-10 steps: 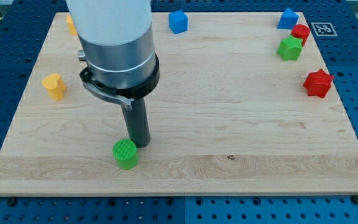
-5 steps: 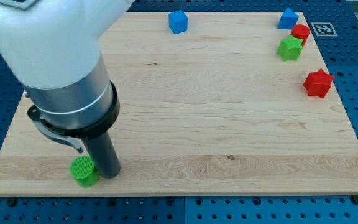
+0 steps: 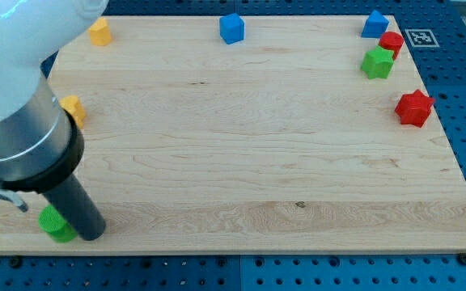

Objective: Slide the green circle to the bottom left

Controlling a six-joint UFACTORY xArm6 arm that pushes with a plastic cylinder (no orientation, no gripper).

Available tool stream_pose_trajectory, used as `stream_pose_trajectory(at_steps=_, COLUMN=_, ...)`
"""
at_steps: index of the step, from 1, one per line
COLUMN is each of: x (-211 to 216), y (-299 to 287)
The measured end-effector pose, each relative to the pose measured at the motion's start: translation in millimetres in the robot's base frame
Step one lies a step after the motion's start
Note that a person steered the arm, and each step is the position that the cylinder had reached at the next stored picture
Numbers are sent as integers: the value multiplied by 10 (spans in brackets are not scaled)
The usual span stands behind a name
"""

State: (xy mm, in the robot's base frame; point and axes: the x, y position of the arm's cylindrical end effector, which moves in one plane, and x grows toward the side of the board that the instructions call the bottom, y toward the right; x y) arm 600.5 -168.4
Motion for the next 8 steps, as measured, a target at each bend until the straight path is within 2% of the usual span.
stream_pose_trajectory(at_steps=5, x=-103, y=-387)
stream_pose_trajectory(at_steps=6, x=-252, y=-362)
stream_pose_trajectory(at_steps=8, x=-878, y=-209)
